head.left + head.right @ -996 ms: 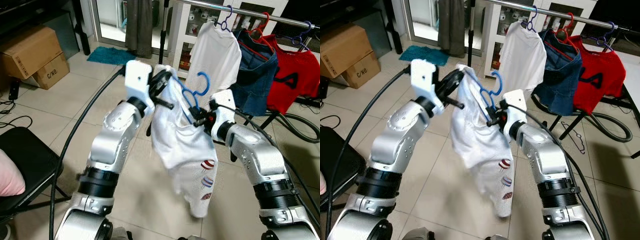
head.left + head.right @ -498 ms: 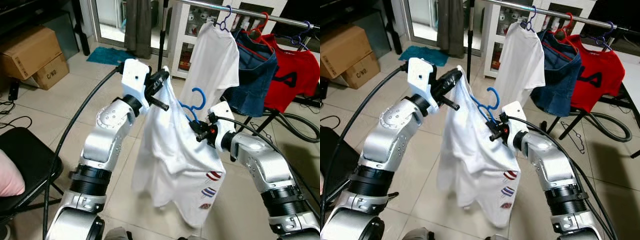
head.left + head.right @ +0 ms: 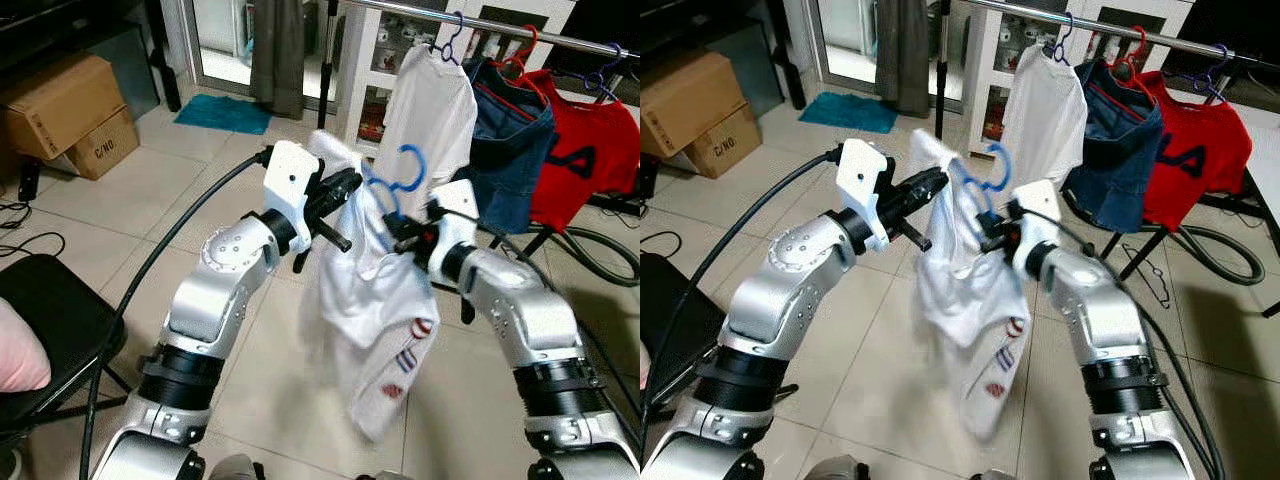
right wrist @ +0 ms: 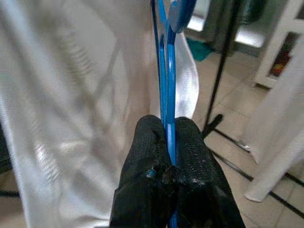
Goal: Hang hanger
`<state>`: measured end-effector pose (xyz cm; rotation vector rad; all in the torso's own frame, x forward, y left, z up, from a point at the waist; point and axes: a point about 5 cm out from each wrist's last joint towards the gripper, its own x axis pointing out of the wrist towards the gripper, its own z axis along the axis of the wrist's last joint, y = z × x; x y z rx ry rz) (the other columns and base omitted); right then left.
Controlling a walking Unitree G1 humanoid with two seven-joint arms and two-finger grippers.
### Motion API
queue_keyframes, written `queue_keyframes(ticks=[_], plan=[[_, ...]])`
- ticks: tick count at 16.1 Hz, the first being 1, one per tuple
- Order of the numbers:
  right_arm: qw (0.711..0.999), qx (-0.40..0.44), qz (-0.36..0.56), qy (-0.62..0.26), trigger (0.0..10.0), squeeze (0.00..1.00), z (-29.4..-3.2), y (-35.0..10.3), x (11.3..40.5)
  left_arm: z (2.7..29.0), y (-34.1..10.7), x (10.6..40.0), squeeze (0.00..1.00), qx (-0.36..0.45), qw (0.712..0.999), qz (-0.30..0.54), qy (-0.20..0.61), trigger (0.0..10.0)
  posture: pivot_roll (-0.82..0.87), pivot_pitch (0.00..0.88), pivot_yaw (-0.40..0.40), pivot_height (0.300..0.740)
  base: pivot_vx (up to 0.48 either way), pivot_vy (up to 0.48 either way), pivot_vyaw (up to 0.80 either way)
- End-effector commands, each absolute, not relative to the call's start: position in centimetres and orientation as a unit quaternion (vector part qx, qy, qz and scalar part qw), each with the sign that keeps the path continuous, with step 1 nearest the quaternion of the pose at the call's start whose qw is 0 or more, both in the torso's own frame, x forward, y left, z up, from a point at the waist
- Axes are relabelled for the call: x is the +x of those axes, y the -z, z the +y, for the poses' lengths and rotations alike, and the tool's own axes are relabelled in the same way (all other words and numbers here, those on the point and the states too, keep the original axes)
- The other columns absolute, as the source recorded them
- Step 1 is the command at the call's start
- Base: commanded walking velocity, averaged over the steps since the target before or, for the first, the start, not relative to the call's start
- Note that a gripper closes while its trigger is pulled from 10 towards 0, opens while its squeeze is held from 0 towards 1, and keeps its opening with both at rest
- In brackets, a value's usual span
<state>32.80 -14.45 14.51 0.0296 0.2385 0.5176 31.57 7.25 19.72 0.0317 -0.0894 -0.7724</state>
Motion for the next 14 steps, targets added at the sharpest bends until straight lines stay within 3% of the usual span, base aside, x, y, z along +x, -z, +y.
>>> queue_keyframes(ticks=[1,4,5,7,8,11,14], plan=[[0.967,0.016,0.085,-0.238,0.0,0.0,-15.2,-16.0,33.4,7.0,-19.6,31.2,0.0,0.023,0.922,-0.038,0.384,0.0,-0.01,0.0,-0.054,0.74,0.0,0.0,0.0],[0.97,0.013,0.051,-0.238,0.0,0.0,-15.2,-17.6,34.0,7.7,-17.8,30.6,0.0,0.051,0.927,-0.004,0.372,0.0,-0.01,0.0,-0.051,0.74,0.0,0.0,0.0],[0.968,0.007,0.047,-0.248,0.0,0.0,-15.0,-17.9,34.0,8.1,-17.4,30.8,0.0,0.063,0.932,0.004,0.358,10.0,-0.01,0.0,-0.052,0.74,0.0,0.0,0.0],[0.965,0.004,0.041,-0.259,0.0,0.0,-14.7,-18.2,34.0,8.2,-17.4,30.9,0.0,0.052,0.929,0.01,0.367,10.0,0.0,0.0,-0.052,0.74,0.0,0.0,0.0],[0.964,0.002,0.036,-0.263,0.0,0.0,-14.5,-18.3,34.0,8.3,-17.9,31.1,1.0,0.041,0.93,0.001,0.366,10.0,0.0,0.0,-0.051,0.74,0.0,0.0,0.0],[0.964,0.002,0.033,-0.265,0.0,0.0,-14.5,-18.4,34.1,8.3,-18.1,30.9,1.0,0.049,0.92,0.003,0.389,10.0,0.0,0.0,-0.043,0.74,0.0,0.0,0.0],[0.964,0.0,0.033,-0.265,0.0,0.0,-14.6,-18.3,34.1,8.0,-17.8,29.9,1.0,0.073,0.888,0.019,0.453,10.0,0.0,0.0,-0.04,0.74,0.0,0.0,0.0]])
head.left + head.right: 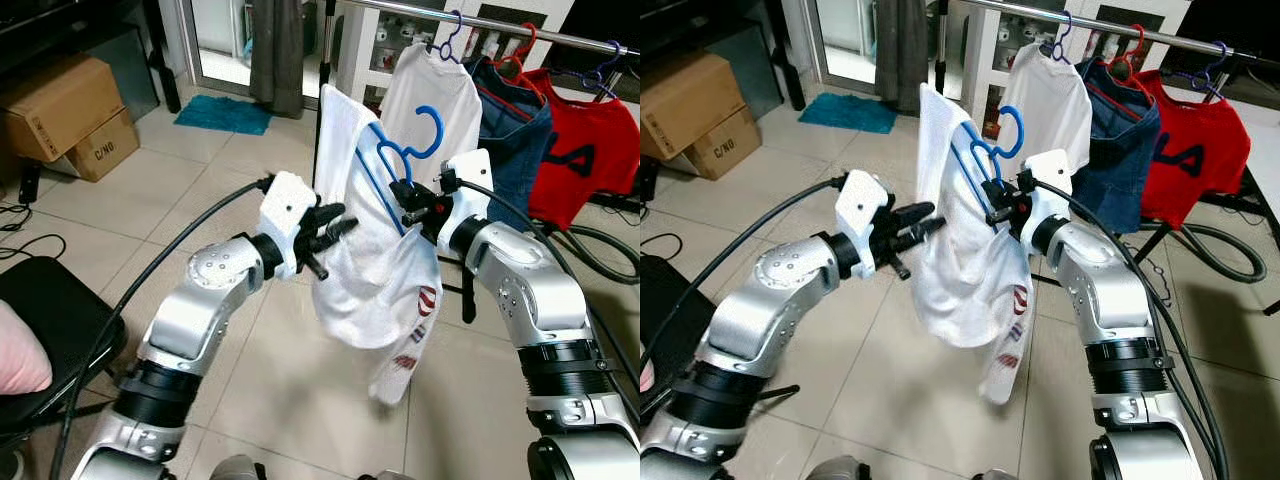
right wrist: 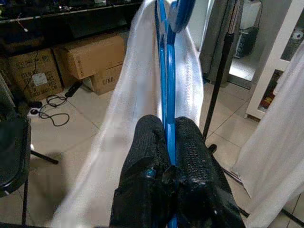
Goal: Hang hanger
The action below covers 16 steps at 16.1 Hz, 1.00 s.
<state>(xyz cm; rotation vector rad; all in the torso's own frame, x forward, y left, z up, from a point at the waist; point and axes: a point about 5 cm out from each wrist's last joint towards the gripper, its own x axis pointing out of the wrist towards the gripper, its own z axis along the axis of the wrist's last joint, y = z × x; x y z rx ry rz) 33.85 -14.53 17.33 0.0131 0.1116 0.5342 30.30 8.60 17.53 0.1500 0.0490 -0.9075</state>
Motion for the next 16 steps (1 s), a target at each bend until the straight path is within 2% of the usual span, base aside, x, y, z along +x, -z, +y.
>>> queue_keyframes(ticks=[1,5,7,8,9,11,12,13,16], plan=[[0.963,-0.003,0.034,-0.268,0.0,0.0,-14.6,-18.2,34.0,8.2,-17.8,29.9,1.0,0.073,0.884,0.019,0.461,10.0,0.01,0.0,-0.037,0.74,0.0,0.0,0.0],[0.957,-0.019,0.044,-0.288,0.0,0.0,-14.6,-17.9,33.9,9.2,-18.8,30.6,1.0,0.062,0.892,0.005,0.447,10.0,0.01,0.0,-0.037,0.74,0.0,0.0,0.0],[0.948,-0.051,0.057,-0.308,0.0,0.0,-15.0,-17.7,33.7,10.7,-20.5,30.6,1.0,0.07,0.88,-0.014,0.47,10.0,0.01,0.0,-0.039,0.74,0.0,0.0,0.0],[0.947,-0.061,0.061,-0.311,0.0,0.0,-15.2,-17.6,33.7,11.2,-21.1,30.6,0.07,0.074,0.875,-0.023,0.478,10.0,0.01,0.0,-0.039,0.74,0.0,0.0,0.0],[0.941,-0.093,0.067,-0.319,0.0,0.0,-16.1,-17.8,33.8,13.3,-23.7,30.4,0.0,0.096,0.856,-0.044,0.506,10.0,0.02,0.0,-0.044,0.74,0.0,0.0,0.0],[0.933,-0.12,0.066,-0.333,0.0,0.0,-16.7,-18.2,33.8,15.2,-25.6,30.2,0.0,0.131,0.843,-0.05,0.519,10.0,0.02,0.0,-0.047,0.74,0.0,0.0,0.0],[0.913,-0.155,0.06,-0.372,0.0,0.0,-17.0,-18.9,33.4,17.6,-27.1,30.6,0.73,0.177,0.838,-0.041,0.515,10.0,0.03,0.0,-0.051,0.74,0.0,0.0,0.0],[0.899,-0.177,0.059,-0.396,0.0,0.0,-17.0,-19.3,33.2,18.6,-27.4,30.7,1.0,0.186,0.834,-0.027,0.518,10.0,0.03,0.0,-0.051,0.74,0.0,0.0,0.0],[0.859,-0.24,0.067,-0.448,0.0,0.0,-17.3,-20.0,32.4,20.9,-27.2,31.2,1.0,0.216,0.821,0.017,0.528,10.0,0.03,0.0,-0.05,0.74,0.0,0.0,0.0]])
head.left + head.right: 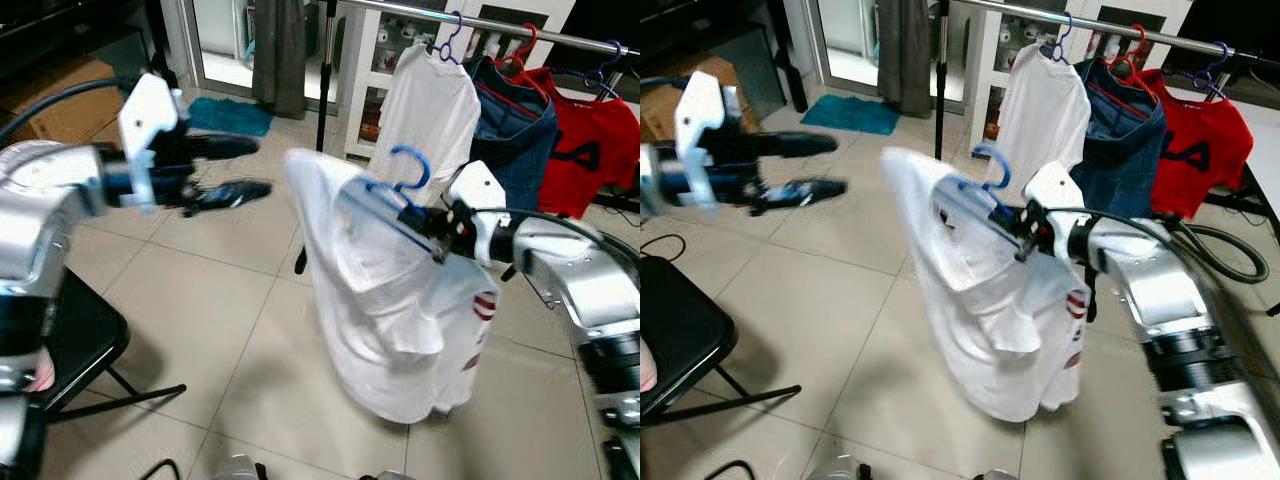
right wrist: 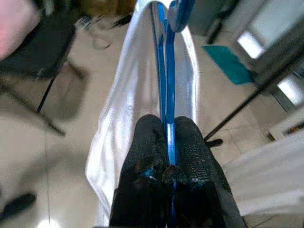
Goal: Hang hanger
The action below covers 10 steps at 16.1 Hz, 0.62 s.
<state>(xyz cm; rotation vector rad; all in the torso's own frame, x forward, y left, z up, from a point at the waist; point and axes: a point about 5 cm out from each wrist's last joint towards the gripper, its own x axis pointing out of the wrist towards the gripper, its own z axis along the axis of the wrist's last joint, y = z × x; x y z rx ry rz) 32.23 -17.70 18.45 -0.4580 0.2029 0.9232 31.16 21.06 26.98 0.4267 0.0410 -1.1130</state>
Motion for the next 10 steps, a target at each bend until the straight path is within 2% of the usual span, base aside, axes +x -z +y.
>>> queue_keyframes(ticks=[1,2,4,5,10], plan=[[0.849,-0.25,0.069,-0.461,0.0,0.0,-17.4,-20.3,32.1,21.4,-27.0,31.3,0.65,0.219,0.818,0.031,0.531,10.0,0.03,0.0,-0.05,0.74,0.0,0.0,0.0],[0.839,-0.256,0.069,-0.476,0.0,0.0,-17.4,-20.6,31.8,21.9,-26.9,31.5,0.0,0.215,0.815,0.044,0.536,10.0,0.03,0.0,-0.046,0.74,0.0,0.0,0.0],[0.813,-0.268,0.072,-0.512,0.0,0.0,-17.1,-21.2,30.8,22.8,-26.6,32.0,0.0,0.194,0.813,0.061,0.546,10.0,0.03,0.0,-0.041,0.74,0.0,0.0,0.0],[0.799,-0.276,0.073,-0.53,0.0,0.0,-16.9,-21.3,30.2,22.9,-26.3,32.2,0.0,0.192,0.803,0.073,0.56,10.0,0.02,0.0,-0.028,0.74,0.0,0.0,0.0],[0.774,-0.267,0.077,-0.569,0.0,0.0,-15.7,-21.1,28.6,22.1,-24.4,33.6,0.0,0.201,0.792,0.087,0.569,10.0,0.03,0.0,-0.016,0.74,0.0,0.0,0.0]])
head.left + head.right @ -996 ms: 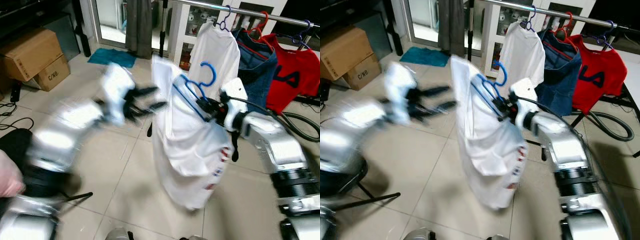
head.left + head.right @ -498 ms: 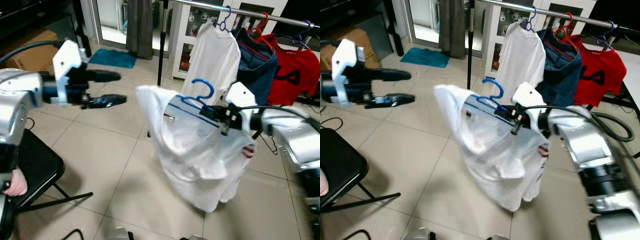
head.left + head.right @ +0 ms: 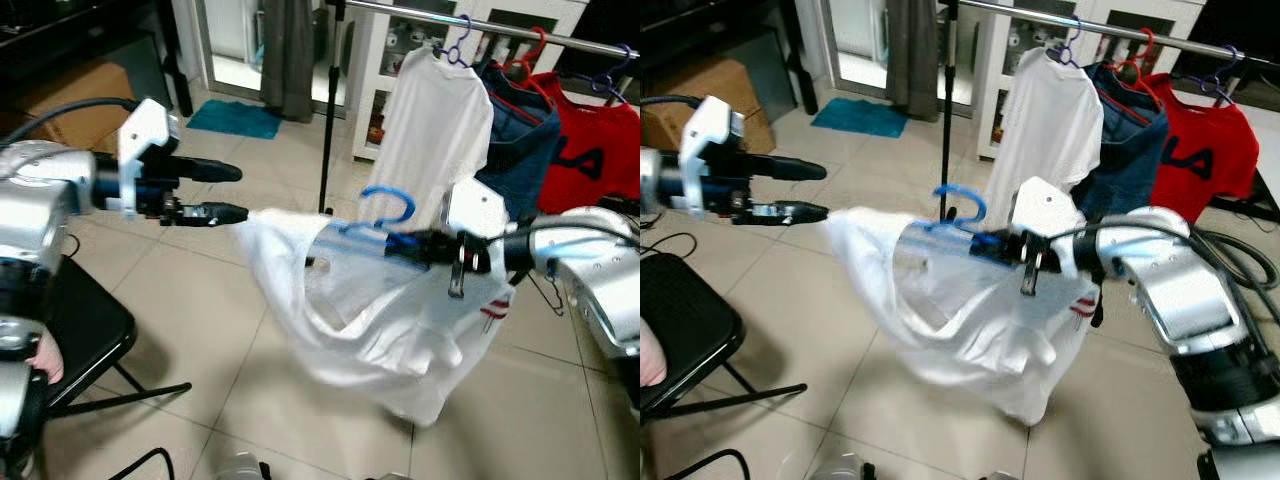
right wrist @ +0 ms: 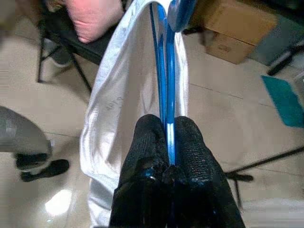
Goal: Hang hanger
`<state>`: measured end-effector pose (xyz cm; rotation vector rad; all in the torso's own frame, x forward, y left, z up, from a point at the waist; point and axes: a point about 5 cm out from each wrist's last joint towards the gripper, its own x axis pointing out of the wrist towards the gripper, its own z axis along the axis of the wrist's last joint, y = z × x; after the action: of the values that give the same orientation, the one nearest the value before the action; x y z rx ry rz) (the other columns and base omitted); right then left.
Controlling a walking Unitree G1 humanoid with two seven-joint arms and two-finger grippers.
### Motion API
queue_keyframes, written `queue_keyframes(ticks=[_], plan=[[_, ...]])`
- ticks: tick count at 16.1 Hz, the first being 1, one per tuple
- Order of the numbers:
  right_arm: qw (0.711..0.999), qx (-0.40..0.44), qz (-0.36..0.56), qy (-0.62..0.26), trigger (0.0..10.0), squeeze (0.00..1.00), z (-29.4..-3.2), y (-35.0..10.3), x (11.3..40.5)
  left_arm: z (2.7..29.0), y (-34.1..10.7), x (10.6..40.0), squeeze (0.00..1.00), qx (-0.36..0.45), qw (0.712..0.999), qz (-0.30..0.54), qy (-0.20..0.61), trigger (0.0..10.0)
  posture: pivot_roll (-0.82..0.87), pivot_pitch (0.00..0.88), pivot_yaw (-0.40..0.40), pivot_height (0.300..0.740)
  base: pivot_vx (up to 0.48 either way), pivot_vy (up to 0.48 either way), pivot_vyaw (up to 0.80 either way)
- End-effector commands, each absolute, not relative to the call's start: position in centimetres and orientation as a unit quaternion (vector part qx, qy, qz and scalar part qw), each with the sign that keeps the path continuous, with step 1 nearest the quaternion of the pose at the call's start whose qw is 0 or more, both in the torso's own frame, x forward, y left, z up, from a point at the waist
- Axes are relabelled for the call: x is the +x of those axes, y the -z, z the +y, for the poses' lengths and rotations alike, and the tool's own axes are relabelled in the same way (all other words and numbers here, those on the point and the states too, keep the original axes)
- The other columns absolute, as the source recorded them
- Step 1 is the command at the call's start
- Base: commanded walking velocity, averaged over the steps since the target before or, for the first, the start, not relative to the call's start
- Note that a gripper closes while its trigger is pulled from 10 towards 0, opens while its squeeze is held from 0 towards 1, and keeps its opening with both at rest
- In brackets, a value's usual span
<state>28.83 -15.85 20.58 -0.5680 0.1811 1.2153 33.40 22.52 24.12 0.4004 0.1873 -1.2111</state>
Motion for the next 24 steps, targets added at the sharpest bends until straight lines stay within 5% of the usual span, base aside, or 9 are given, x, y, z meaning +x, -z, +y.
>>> queue_keyframes(ticks=[1,10,11,12,18,24], plan=[[0.771,-0.266,0.078,-0.573,0.0,0.0,-15.5,-21.1,28.5,21.8,-24.1,33.7,0.0,0.201,0.787,0.09,0.576,10.0,0.03,0.0,-0.016,0.74,0.0,0.0,0.0],[0.75,-0.259,0.082,-0.603,0.0,0.0,-13.4,-20.7,27.7,17.7,-22.2,33.5,0.0,0.184,0.707,0.093,0.677,10.0,0.02,0.0,-0.006,0.74,0.0,0.0,0.0],[0.75,-0.259,0.082,-0.604,0.0,0.0,-13.3,-20.6,27.7,17.7,-22.1,33.5,0.0,0.187,0.704,0.097,0.678,7.5,0.02,0.0,-0.007,0.74,0.0,0.0,0.0],[0.748,-0.259,0.082,-0.606,0.0,0.0,-13.1,-20.6,27.7,18.0,-21.7,33.4,0.0,0.199,0.696,0.112,0.68,0.0,0.02,0.0,-0.005,0.74,0.0,0.0,0.0],[0.745,-0.26,0.086,-0.608,0.0,0.0,-13.0,-20.6,27.7,18.5,-21.0,32.7,0.0,0.213,0.669,0.144,0.697,0.0,0.02,0.0,-0.009,0.74,0.0,0.0,0.0],[0.74,-0.262,0.083,-0.614,0.0,0.0,-12.8,-20.8,27.6,17.8,-20.8,33.4,0.0,0.233,0.686,0.108,0.681,0.0,0.01,0.0,-0.009,0.74,0.0,0.0,0.0]])
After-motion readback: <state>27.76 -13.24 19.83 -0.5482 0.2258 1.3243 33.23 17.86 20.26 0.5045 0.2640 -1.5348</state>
